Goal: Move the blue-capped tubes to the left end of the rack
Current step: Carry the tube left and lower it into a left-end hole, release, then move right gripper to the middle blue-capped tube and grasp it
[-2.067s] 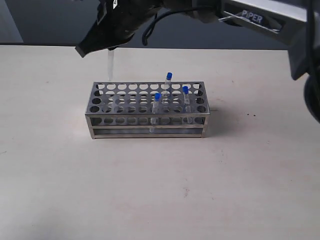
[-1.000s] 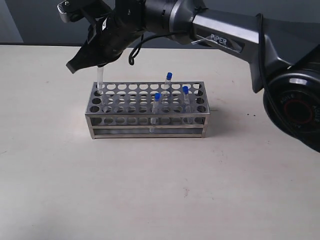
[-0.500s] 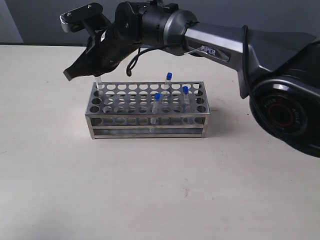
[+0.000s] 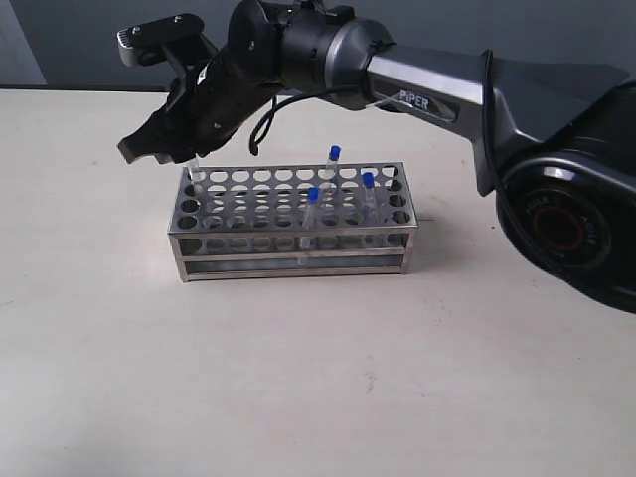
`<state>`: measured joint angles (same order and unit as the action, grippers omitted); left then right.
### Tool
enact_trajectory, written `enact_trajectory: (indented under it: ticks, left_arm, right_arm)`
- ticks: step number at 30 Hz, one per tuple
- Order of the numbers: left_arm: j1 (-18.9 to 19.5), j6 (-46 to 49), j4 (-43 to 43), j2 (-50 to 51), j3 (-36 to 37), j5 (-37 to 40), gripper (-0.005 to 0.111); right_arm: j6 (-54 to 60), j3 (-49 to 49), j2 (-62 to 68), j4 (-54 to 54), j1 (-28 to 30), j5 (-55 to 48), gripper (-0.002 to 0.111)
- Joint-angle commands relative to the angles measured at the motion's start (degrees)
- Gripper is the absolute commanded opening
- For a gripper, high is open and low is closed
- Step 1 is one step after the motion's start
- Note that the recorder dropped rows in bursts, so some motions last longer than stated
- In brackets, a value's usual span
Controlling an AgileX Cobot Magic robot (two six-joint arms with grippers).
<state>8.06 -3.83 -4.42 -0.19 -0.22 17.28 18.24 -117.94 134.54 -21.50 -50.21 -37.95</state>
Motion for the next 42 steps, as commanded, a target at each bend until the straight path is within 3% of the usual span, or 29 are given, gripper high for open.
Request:
enact_trajectory:
  ticks: [1,6,15,18,20,23,42]
  left_arm:
    - [-0.26,-0.10,0.31,0.19,0.22,-0.57,0.000]
    - [-0.26,-0.10,0.31,0.19,0.22,-0.57,0.000]
    - [-0.26,-0.10,0.31,0.19,0.22,-0.57,0.000]
    - [-0.26,-0.10,0.31,0.19,0.22,-0.57,0.000]
    - [-0.26,-0.10,0.31,0.19,0.22,-0.57,0.000]
    - [-0.26,-0.10,0.31,0.19,0.22,-0.57,0.000]
    - [-0.26,-0.10,0.31,0.19,0.22,-0.69,0.000]
  right_arm:
    - [0.12,-0.08,-0.02,-0.61,-0.18,2.38,0.032]
    - [0.00,-0.08,-0.02,-0.61,-0.18,5.73,0.032]
    - [-2.20,-0.08,-3.74,2.88,-0.07,0.13,0.032]
    - [-23.75,-0.08,-8.74,22.86,-0.07,-8.90,0.032]
    - [-29.24,-0.08,-10.94,30.90,-0.07,-19.44,0.032]
    - [-29.50,-0.08,-11.85,32.23,-0.07,-32.01,0.032]
    - [-32.13,11.56,-13.97,31.94,-0.07,-32.01,0.032]
